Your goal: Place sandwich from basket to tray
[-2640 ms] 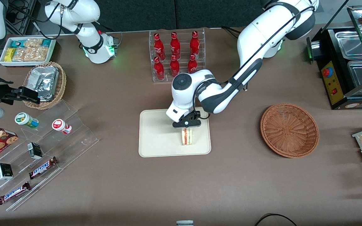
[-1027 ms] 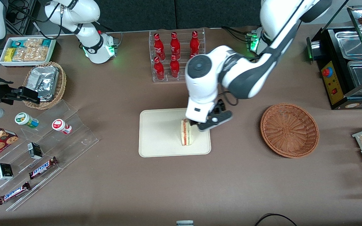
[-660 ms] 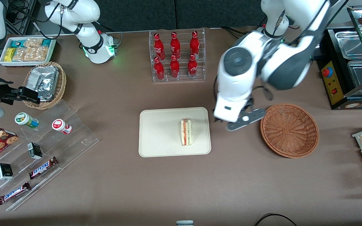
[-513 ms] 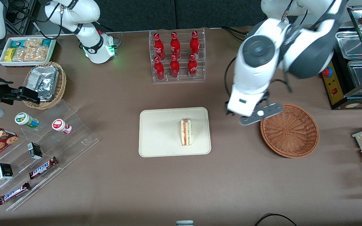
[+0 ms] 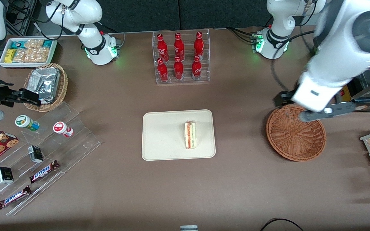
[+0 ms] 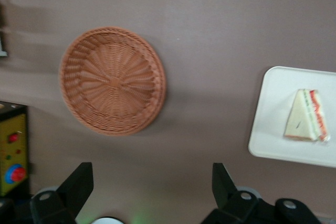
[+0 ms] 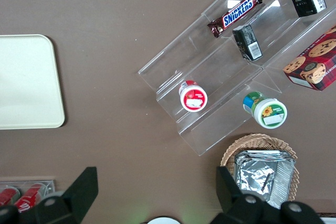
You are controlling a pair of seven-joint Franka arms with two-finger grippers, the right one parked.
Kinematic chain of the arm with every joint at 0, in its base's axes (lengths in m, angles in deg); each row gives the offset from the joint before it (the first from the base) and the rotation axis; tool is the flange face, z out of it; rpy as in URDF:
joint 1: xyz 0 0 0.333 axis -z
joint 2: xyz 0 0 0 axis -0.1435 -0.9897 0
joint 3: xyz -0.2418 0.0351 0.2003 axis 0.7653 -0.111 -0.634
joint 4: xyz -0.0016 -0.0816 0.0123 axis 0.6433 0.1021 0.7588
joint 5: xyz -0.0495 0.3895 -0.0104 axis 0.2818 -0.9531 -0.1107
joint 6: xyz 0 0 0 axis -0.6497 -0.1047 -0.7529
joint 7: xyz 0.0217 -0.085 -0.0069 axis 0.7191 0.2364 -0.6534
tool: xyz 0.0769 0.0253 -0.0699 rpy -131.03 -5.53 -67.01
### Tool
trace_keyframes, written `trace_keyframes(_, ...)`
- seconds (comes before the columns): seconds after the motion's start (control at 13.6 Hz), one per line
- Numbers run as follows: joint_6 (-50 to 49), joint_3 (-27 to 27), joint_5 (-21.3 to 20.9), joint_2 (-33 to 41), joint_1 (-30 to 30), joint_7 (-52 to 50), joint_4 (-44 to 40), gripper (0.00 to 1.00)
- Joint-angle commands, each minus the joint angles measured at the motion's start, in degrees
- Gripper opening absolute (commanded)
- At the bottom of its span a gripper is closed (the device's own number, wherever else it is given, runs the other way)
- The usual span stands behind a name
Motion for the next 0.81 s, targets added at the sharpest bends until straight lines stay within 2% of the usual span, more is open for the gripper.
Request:
trace_keyframes(0.0, -1.9, -1.7, 1.5, 2.7, -2.3, 7.7, 1.8, 1.0)
trace_keyframes(0.07, -2.6, -1.9, 1.9, 3.5, -3.4, 9.8, 2.1, 1.0)
trace_keyframes(0.29, -3.0, -7.9, 5.9, 6.3, -3.7, 15.6, 4.8, 1.0)
trace_keyframes(0.51, -2.3, -9.0, 5.7, 8.8, -3.9, 17.3, 8.1, 1.0)
trace_keyframes(0.73, 0.8, -10.0, 5.4, 13.9, -3.7, 18.2, 15.0, 1.0)
